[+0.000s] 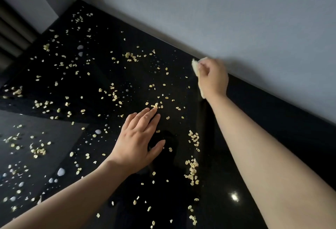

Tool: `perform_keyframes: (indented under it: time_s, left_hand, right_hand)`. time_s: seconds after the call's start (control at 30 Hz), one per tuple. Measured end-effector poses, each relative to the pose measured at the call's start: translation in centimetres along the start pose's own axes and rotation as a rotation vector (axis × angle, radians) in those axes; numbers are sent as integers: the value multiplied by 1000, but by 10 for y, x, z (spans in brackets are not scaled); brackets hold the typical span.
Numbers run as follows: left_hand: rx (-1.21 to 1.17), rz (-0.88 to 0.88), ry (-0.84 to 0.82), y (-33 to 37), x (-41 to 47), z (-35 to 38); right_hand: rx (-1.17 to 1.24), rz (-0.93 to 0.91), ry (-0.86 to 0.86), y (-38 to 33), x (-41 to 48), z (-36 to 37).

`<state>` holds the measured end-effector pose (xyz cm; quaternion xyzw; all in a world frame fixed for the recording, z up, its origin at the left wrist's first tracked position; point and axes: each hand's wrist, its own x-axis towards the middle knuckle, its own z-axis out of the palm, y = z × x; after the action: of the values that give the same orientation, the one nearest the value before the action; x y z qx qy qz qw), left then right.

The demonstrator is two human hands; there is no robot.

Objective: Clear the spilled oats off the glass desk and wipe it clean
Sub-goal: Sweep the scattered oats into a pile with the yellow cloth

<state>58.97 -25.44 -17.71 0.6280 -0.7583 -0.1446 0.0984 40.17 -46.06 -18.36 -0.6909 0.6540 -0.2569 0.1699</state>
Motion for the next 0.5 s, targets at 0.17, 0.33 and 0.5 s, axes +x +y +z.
perform_keyframes:
  time_s: [0.17,0.33,0.5]
  left_hand:
    - [-84,-17,13,-1,1,-5]
    - [-114,35,72,-10,6,-16]
    - [-117,-25,127,-27,11,-26]
  right_hand:
    - [117,-296,-176,-16,-88,-1]
    - [271,-220,-245,-15,-117,-24]
    - [178,-90,-25,-17,-40,-33]
